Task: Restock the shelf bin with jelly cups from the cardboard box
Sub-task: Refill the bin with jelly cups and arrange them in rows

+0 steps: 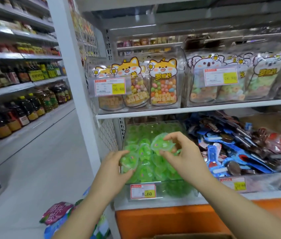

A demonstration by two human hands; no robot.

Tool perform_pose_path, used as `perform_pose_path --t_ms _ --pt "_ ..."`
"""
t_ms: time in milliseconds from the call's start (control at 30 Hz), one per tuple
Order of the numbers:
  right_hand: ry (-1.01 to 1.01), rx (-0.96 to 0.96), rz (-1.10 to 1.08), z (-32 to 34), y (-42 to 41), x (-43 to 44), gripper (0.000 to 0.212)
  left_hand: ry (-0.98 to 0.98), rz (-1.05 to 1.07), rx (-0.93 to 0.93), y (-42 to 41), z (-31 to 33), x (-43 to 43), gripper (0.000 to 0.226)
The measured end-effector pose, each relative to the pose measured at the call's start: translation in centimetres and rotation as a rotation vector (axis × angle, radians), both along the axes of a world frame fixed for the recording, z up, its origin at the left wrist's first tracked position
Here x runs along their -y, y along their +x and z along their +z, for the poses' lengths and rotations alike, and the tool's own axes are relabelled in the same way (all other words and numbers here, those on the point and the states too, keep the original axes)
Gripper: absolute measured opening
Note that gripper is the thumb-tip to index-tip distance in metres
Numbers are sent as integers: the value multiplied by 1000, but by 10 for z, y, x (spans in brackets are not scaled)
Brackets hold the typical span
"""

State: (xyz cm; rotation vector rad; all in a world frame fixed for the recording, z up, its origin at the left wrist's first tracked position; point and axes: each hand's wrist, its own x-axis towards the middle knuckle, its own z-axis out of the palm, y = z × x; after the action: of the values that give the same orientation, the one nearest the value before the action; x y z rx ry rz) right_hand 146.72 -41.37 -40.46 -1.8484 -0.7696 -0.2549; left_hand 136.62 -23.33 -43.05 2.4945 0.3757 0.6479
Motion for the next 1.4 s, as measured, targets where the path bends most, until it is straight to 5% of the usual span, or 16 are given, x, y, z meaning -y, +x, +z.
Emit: perform_pose_path --t_ms 167,367,900,1400 --pt "-30 -136 88 -3 -17 -4 34 -8 -20 16 -7 -19 -1 54" --pt "-243 -87 84 -4 -19 -11 36 23 -9 83 2 -29 -2 50" --pt "-558 250 6 -23 -16 -35 30 444 118 185 15 -51 -20 43" --pt "-596 506 -26 -48 3 -45 30 485 172 192 15 -56 -18 35"
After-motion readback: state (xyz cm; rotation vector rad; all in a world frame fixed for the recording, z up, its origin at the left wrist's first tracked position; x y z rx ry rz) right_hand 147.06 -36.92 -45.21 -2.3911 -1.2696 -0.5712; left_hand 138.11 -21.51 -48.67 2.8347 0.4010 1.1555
